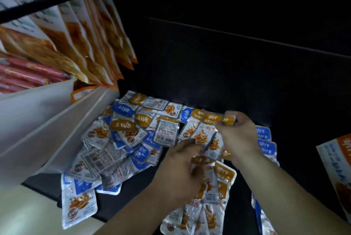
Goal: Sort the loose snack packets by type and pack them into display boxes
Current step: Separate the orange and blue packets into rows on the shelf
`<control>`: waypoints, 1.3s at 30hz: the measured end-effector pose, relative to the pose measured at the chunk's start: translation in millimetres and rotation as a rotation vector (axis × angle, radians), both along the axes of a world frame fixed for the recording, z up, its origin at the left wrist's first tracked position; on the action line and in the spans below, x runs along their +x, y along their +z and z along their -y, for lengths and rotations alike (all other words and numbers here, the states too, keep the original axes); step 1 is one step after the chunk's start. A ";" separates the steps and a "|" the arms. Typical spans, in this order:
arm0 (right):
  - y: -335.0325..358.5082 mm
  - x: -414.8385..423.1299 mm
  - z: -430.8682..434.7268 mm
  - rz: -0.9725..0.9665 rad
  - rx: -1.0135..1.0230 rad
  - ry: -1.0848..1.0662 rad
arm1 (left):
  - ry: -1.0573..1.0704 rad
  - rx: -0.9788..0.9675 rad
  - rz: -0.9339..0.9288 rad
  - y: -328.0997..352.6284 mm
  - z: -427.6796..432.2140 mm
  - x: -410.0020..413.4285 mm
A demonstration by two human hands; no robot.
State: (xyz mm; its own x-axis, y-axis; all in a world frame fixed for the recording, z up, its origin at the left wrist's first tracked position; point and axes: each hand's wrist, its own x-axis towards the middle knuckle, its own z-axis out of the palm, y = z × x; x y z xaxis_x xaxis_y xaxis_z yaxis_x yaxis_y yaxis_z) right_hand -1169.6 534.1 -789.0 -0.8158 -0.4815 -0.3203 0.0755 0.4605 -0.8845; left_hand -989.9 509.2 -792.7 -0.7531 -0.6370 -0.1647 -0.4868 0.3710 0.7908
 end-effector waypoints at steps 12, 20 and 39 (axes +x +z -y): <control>-27.6 34.3 -11.2 -0.690 0.534 0.873 | -0.062 -0.308 -0.046 -31.8 12.8 16.9; -24.2 26.1 -10.0 -0.739 0.513 0.792 | -0.094 -0.603 0.214 -25.0 87.7 0.3; -12.0 15.2 9.5 -0.630 0.674 0.899 | -0.227 -0.787 0.574 -19.9 111.4 26.1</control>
